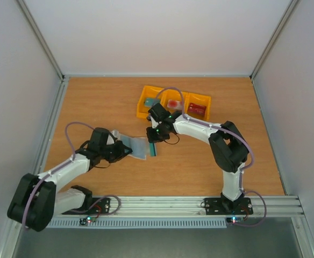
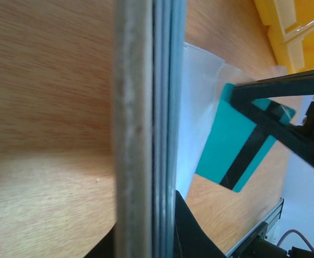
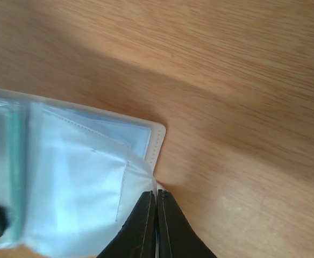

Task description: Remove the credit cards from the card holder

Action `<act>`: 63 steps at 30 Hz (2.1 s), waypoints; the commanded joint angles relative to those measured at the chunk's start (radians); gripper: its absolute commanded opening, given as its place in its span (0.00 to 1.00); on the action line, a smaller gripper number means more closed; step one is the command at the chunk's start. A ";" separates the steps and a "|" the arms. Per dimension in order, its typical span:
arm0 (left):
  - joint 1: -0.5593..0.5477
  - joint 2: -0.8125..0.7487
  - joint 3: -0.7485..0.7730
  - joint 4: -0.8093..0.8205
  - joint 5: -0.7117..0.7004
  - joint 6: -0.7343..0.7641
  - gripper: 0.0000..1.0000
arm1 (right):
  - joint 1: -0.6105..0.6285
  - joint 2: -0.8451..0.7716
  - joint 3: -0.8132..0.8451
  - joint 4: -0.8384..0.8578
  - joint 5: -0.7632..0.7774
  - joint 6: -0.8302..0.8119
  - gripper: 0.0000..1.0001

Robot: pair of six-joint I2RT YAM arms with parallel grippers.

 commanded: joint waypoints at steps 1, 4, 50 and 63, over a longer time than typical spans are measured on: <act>0.000 0.062 0.095 -0.091 0.009 -0.019 0.00 | 0.029 0.069 0.090 -0.230 0.246 -0.096 0.05; 0.013 0.092 0.184 -0.228 0.000 -0.014 0.00 | 0.040 0.082 0.105 -0.307 0.300 -0.117 0.05; 0.189 -0.421 0.064 -0.367 -0.174 0.195 0.00 | 0.049 0.642 1.128 0.027 0.882 -1.126 0.01; 0.189 -0.455 0.042 -0.344 -0.163 0.185 0.00 | 0.009 0.748 1.144 0.097 0.945 -1.226 0.01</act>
